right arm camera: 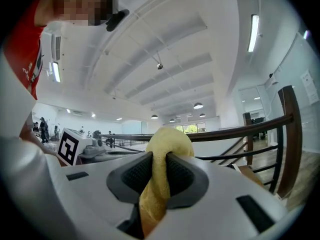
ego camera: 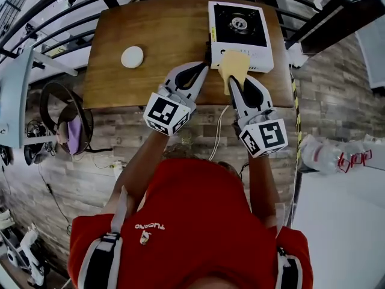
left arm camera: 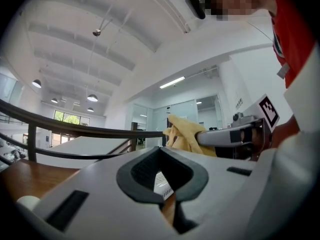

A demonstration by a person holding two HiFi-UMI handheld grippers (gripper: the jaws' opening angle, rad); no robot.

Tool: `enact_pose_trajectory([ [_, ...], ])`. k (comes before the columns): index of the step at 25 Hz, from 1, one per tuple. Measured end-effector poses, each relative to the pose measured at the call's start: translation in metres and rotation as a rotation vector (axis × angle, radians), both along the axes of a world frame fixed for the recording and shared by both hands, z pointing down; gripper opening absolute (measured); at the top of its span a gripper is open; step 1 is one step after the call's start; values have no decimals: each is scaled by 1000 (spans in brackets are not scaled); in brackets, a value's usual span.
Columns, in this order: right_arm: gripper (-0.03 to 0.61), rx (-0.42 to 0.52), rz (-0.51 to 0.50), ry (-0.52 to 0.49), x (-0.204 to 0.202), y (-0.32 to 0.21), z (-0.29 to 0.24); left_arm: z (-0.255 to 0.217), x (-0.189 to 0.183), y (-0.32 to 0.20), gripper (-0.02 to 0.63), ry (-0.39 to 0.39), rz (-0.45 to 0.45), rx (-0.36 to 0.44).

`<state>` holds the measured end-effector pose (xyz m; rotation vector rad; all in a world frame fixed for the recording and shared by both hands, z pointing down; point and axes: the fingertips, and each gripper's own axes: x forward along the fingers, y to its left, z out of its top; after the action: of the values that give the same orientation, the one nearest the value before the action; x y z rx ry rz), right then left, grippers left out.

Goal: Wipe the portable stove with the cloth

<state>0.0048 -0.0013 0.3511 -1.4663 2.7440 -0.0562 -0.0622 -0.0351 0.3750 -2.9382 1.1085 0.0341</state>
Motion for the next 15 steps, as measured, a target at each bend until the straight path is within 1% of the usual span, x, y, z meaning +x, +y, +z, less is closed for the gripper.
enact_pose_trajectory([
  [6,86,-47,55,44,-20,-50,22,28,-8,-53,9,-28,55,-49],
  [11,86,-104,107,84,-25,-79,43,51,-5,-83,9,-49,98,-94],
  [15,86,-164,125,129,-23,-98,60,72,2,-101,9,-83,111,-151],
])
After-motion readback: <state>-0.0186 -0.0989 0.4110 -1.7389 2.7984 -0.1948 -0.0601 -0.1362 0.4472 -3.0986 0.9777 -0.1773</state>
